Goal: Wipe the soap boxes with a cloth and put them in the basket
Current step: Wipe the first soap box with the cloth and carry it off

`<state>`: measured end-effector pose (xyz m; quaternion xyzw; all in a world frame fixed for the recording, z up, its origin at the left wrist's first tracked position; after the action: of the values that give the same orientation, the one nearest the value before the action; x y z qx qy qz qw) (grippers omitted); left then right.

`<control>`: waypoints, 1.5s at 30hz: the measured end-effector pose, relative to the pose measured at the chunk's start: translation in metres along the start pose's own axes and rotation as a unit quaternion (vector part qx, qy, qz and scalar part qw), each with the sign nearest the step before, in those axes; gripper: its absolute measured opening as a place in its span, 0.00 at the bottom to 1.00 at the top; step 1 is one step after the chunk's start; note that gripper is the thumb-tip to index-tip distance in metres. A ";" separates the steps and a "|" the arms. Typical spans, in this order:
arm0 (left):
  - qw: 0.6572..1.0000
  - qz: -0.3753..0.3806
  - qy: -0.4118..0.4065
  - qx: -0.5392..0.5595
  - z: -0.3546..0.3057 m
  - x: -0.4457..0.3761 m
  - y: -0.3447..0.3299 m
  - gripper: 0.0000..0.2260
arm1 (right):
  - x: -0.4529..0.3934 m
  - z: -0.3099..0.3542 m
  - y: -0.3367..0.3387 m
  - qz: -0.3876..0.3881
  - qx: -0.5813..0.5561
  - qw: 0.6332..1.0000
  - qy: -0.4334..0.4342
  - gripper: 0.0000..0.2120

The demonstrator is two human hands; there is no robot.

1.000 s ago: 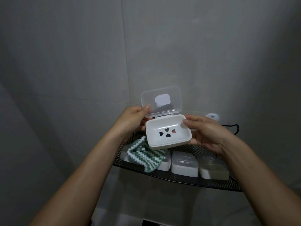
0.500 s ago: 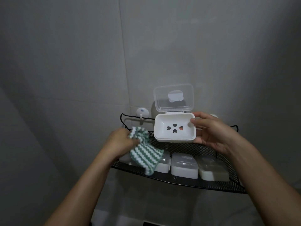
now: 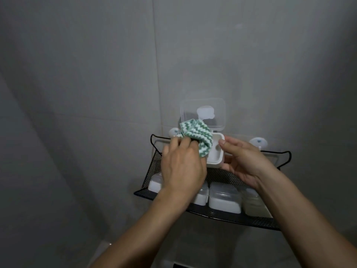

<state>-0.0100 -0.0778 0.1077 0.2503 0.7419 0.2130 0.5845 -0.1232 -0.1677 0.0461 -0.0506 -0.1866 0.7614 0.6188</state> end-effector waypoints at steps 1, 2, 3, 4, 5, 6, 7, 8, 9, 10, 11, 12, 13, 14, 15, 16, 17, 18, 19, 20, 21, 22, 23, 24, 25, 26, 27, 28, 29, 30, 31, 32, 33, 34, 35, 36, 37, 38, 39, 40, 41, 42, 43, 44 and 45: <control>1.000 -0.002 -0.004 -0.008 -0.002 0.001 -0.001 0.12 | 0.000 0.000 0.000 0.003 -0.006 1.000 0.002 0.08; 1.000 -0.003 -0.002 -0.010 -0.003 0.001 -0.002 0.13 | 0.001 -0.001 0.000 0.007 -0.011 1.000 0.004 0.09; 1.000 -0.001 0.007 -0.006 -0.003 0.001 -0.002 0.14 | 0.001 -0.002 -0.001 0.013 -0.013 1.000 0.006 0.09; 1.000 0.005 0.020 0.000 -0.004 0.001 -0.003 0.15 | 0.002 -0.003 -0.001 0.017 -0.014 1.000 0.007 0.09; 0.999 0.010 0.032 0.009 -0.004 0.002 -0.003 0.16 | 0.003 -0.003 -0.001 0.020 -0.014 1.000 0.009 0.09; 0.999 0.008 0.041 0.023 -0.004 0.002 -0.001 0.17 | 0.004 -0.003 -0.001 0.020 -0.013 1.000 0.011 0.09; 0.998 -0.003 0.045 0.043 -0.005 0.001 0.003 0.17 | 0.004 -0.003 0.001 0.018 -0.013 1.000 0.013 0.09; 0.997 -0.015 0.042 0.063 -0.005 0.000 0.008 0.17 | 0.004 -0.002 0.002 0.015 -0.012 1.000 0.014 0.09; 0.996 -0.022 0.028 0.080 -0.007 -0.002 0.011 0.19 | 0.005 -0.001 0.004 0.012 -0.011 1.000 0.016 0.10; 0.995 -0.020 0.007 0.093 -0.010 -0.004 0.013 0.21 | 0.005 0.000 0.005 0.010 -0.011 1.000 0.016 0.10; 0.996 -0.010 -0.015 0.092 -0.012 -0.006 0.012 0.24 | 0.005 0.001 0.006 0.010 -0.013 1.000 0.016 0.11; 0.997 0.005 -0.038 0.073 -0.013 -0.008 0.009 0.25 | 0.006 0.001 0.007 0.011 -0.014 1.000 0.015 0.12; 0.997 0.018 -0.062 0.036 -0.013 -0.009 0.006 0.24 | 0.007 0.002 0.007 0.012 -0.014 1.000 0.016 0.12; 0.996 0.022 -0.081 -0.005 -0.013 -0.010 0.006 0.21 | 0.007 0.003 0.007 0.011 -0.012 1.000 0.018 0.12; 0.995 0.022 -0.093 -0.037 -0.012 -0.011 0.008 0.18 | 0.007 0.004 0.008 0.007 -0.012 1.000 0.020 0.12; 0.993 0.021 -0.097 -0.057 -0.010 -0.011 0.010 0.15 | 0.008 0.005 0.009 0.001 -0.015 1.000 0.021 0.12; 0.993 0.023 -0.095 -0.065 -0.009 -0.011 0.009 0.14 | 0.008 0.006 0.010 -0.003 -0.018 1.000 0.022 0.12; 0.994 0.030 -0.087 -0.062 -0.009 -0.010 0.008 0.13 | 0.008 0.007 0.010 -0.005 -0.020 1.000 0.023 0.12; 0.995 0.040 -0.076 -0.053 -0.009 -0.008 0.005 0.13 | 0.008 0.008 0.010 -0.006 -0.020 0.999 0.025 0.12; 0.996 0.049 -0.064 -0.040 -0.011 -0.006 0.001 0.14 | 0.008 0.009 0.010 -0.006 -0.018 0.999 0.027 0.12; 0.997 0.056 -0.052 -0.024 -0.013 -0.004 -0.002 0.15 | 0.008 0.010 0.009 -0.007 -0.016 0.999 0.029 0.13; 0.997 0.060 -0.042 -0.009 -0.016 -0.002 -0.004 0.15 | 0.008 0.010 0.009 -0.006 -0.013 0.999 0.031 0.13; 0.997 0.062 -0.035 0.006 -0.019 -0.002 -0.005 0.15 | 0.008 0.010 0.009 -0.005 -0.010 0.999 0.031 0.13; 0.998 0.060 -0.031 0.021 -0.021 -0.001 -0.006 0.16 | 0.008 0.010 0.009 -0.001 -0.008 1.000 0.030 0.13; 0.998 0.055 -0.027 0.035 -0.023 -0.001 -0.006 0.17 | 0.008 0.010 0.008 0.004 -0.005 1.000 0.029 0.13; 0.997 0.048 -0.024 0.049 -0.025 -0.001 -0.005 0.18 | 0.008 0.010 0.007 0.010 -0.001 1.000 0.028 0.13; 0.997 0.041 -0.022 0.065 -0.028 -0.001 -0.003 0.19 | 0.009 0.009 0.006 0.016 0.001 0.999 0.028 0.13; 0.996 0.038 -0.023 0.082 -0.031 -0.001 -0.002 0.19 | 0.009 0.009 0.005 0.020 0.001 0.999 0.028 0.13; 0.994 0.038 -0.026 0.095 -0.035 0.000 -0.002 0.20 | 0.008 0.009 0.005 0.021 -0.003 0.999 0.027 0.13; 0.993 0.041 -0.029 0.104 -0.038 0.001 -0.002 0.20 | 0.008 0.009 0.005 0.022 -0.009 0.999 0.027 0.13; 0.992 0.047 -0.030 0.109 -0.040 0.001 -0.004 0.20 | 0.007 0.010 0.005 0.023 -0.015 0.999 0.027 0.13; 0.991 0.057 -0.029 0.113 -0.040 0.000 -0.006 0.20 | 0.007 0.012 0.005 0.026 -0.018 0.999 0.027 0.13; 0.990 0.070 -0.027 0.118 -0.039 -0.001 -0.010 0.19 | 0.008 0.014 0.005 0.029 -0.020 0.999 0.029 0.13; 0.988 0.084 -0.025 0.123 -0.037 -0.003 -0.013 0.19 | 0.008 0.016 0.005 0.033 -0.020 0.999 0.032 0.12; 0.987 0.097 -0.025 0.129 -0.036 -0.004 -0.015 0.18 | 0.008 0.018 0.005 0.035 -0.019 0.999 0.035 0.12; 0.985 0.107 -0.026 0.134 -0.036 -0.005 -0.016 0.17 | 0.008 0.021 0.006 0.035 -0.019 0.998 0.038 0.12; 0.983 0.114 -0.029 0.140 -0.036 -0.005 -0.016 0.16 | 0.008 0.023 0.007 0.032 -0.019 0.998 0.043 0.12; 0.982 0.116 -0.032 0.145 -0.037 -0.005 -0.014 0.14 | 0.007 0.026 0.009 0.028 -0.017 0.998 0.049 0.12; 0.982 0.113 -0.040 0.148 -0.038 -0.004 -0.012 0.13 | 0.007 0.029 0.010 0.023 -0.014 0.998 0.054 0.12; 0.982 0.108 -0.052 0.146 -0.039 -0.002 -0.009 0.12 | 0.006 0.031 0.012 0.019 -0.010 0.998 0.059 0.12; 0.982 0.101 -0.068 0.142 -0.040 -0.001 -0.005 0.12 | 0.006 0.032 0.013 0.015 -0.006 0.998 0.062 0.12; 0.983 0.092 -0.090 0.132 -0.042 0.000 -0.002 0.12 | 0.006 0.032 0.014 0.013 0.000 0.998 0.065 0.13; 0.983 0.080 -0.115 0.119 -0.044 0.000 0.002 0.12 | 0.006 0.032 0.015 0.010 0.006 0.998 0.068 0.13; 0.982 0.067 -0.140 0.104 -0.045 0.000 0.005 0.11 | 0.006 0.032 0.016 0.007 0.010 0.997 0.070 0.14; 0.982 0.055 -0.159 0.087 -0.045 0.000 0.007 0.10 | 0.006 0.032 0.016 0.003 0.013 0.997 0.071 0.14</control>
<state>-0.0525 -0.0731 0.1218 0.3713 0.6404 0.1370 0.6582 -0.1496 -0.1720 0.0711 -0.0971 -0.1324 0.7600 0.6288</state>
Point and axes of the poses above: each hand's wrist, its own x-axis away from the middle knuckle, its own y-axis out of the back of the hand, z = x × y, the point moved 10 cm from there along -x, towards the middle knuckle, and after that the axes turned 14 degrees about -z, right-handed, at the moved point
